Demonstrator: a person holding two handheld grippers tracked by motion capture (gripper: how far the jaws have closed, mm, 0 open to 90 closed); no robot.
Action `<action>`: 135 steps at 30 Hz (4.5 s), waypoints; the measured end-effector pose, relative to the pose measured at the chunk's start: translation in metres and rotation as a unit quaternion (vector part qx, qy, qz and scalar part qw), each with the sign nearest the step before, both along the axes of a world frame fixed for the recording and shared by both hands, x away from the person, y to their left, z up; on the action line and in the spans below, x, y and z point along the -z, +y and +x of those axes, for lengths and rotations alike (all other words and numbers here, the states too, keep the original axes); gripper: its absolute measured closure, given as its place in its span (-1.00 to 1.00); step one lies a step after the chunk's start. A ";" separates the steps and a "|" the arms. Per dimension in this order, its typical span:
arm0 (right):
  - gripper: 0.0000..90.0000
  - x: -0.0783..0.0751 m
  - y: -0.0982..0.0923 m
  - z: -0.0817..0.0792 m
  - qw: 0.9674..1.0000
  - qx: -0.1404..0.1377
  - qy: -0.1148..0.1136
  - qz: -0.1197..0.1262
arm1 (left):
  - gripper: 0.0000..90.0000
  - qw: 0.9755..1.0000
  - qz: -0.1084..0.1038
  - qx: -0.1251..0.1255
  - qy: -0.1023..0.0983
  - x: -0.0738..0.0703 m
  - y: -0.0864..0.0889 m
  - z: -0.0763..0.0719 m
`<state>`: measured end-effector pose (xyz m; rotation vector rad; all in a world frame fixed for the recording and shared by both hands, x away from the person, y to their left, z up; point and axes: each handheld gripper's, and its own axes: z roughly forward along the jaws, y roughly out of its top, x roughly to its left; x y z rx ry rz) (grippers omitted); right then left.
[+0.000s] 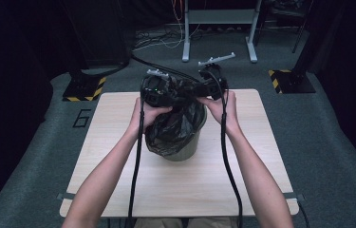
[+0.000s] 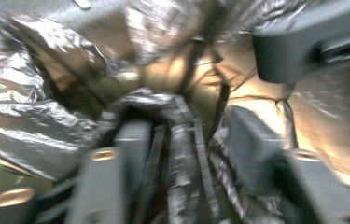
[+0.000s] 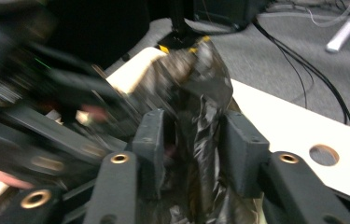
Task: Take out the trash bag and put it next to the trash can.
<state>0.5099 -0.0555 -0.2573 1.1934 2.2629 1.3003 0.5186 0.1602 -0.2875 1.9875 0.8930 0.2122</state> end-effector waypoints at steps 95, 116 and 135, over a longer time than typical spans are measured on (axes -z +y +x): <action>1.00 -0.031 0.007 0.011 0.996 0.007 -0.028 0.084 | 0.73 0.998 0.010 0.022 -0.054 0.016 0.017 -0.005; 0.03 0.035 0.041 0.008 0.999 -0.040 -0.019 0.004 | 0.99 0.997 -0.048 0.013 -0.058 -0.041 0.002 0.016; 1.00 -0.012 0.016 0.010 0.997 0.016 -0.070 0.031 | -0.44 0.994 -0.087 0.010 -0.064 0.000 0.050 -0.013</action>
